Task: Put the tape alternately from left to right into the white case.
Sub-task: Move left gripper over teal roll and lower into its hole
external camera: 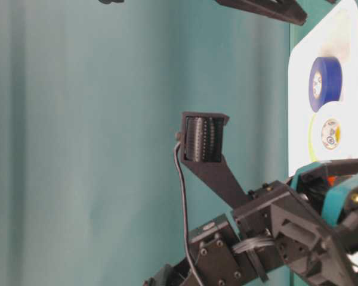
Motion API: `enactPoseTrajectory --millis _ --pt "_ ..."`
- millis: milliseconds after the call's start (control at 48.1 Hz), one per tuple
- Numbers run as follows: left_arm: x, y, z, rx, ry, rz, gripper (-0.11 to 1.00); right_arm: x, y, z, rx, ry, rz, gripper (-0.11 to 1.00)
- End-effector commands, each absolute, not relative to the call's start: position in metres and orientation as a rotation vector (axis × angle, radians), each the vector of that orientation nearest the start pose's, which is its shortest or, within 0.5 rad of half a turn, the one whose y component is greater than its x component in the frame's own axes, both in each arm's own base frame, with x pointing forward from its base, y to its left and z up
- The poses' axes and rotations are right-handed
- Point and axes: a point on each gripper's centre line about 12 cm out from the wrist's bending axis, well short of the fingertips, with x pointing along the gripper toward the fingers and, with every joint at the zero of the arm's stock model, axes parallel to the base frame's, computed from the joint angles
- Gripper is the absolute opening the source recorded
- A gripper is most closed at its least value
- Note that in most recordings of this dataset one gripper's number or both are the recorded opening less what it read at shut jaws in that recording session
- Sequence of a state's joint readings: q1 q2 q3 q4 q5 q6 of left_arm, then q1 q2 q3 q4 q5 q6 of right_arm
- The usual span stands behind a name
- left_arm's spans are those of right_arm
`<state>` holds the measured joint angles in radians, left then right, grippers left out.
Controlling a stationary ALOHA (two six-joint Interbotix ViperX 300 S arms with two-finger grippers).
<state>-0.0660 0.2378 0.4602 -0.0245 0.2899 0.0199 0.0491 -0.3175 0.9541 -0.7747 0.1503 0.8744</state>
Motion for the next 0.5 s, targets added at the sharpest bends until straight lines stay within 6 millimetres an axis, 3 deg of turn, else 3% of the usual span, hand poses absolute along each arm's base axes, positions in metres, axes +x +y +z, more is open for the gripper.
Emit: enactPoseTrajectory --millis 0,291,353,478 --pt "0.429 -0.024 0.127 0.023 0.946 -0.056 0.97 0.292 0.003 0.176 0.042 0.724 -0.085 0.79" --pt "0.428 -0.026 0.118 0.026 0.968 -0.060 0.92 0.291 0.003 0.175 0.040 0.728 -0.085 0.79" --pt "0.428 -0.026 0.117 0.028 0.971 -0.062 0.84 0.291 0.003 0.175 0.043 0.728 -0.086 0.79" --pt "0.428 -0.026 0.114 0.027 0.978 -0.061 0.56 0.291 0.003 0.175 0.042 0.728 -0.085 0.79"
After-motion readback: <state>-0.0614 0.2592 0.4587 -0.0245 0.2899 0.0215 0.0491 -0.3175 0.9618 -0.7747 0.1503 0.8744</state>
